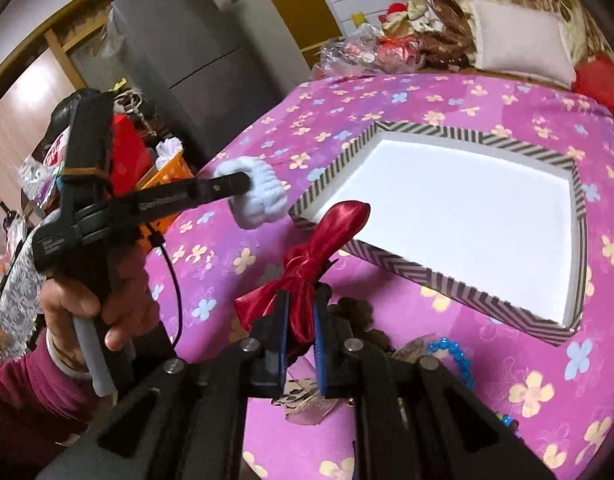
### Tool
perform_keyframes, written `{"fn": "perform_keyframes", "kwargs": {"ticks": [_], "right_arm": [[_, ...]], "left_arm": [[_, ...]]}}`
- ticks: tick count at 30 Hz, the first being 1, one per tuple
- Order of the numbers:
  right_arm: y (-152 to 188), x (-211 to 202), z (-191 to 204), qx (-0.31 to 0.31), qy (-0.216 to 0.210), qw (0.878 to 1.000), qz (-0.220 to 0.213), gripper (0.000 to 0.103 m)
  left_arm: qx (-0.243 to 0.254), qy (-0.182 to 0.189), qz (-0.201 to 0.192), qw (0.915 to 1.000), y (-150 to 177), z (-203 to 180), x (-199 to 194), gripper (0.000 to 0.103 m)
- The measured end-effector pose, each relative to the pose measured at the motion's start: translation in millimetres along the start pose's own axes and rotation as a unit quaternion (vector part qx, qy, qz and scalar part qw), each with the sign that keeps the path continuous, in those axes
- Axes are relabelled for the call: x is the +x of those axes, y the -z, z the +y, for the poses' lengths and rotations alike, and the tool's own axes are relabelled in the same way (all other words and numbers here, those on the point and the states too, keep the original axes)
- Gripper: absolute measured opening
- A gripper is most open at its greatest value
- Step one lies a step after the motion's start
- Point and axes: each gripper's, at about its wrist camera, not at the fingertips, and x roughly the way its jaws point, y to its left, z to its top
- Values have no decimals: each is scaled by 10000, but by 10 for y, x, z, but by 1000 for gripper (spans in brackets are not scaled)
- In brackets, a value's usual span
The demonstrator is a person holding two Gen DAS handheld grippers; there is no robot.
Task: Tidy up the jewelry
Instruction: 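Carry the white scrunchie and red bow over the striped tray with both tools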
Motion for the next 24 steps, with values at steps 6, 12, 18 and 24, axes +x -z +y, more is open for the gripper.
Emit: {"fn": "perform_keyframes", "kwargs": {"ticks": [6, 12, 18, 24], "right_arm": [[43, 106, -175, 349, -105, 9992, 172, 13], [89, 86, -219, 316, 82, 9991, 256, 14], [90, 24, -359, 588, 73, 9980, 218, 51], [168, 11, -370, 545, 12, 9981, 274, 51]], "left_arm": [[14, 14, 38, 10000, 8, -37, 21, 9], [23, -13, 89, 10000, 20, -39, 58, 9], [15, -14, 90, 10000, 20, -34, 61, 9], [-10, -28, 121, 9999, 26, -22, 76, 9]]}}
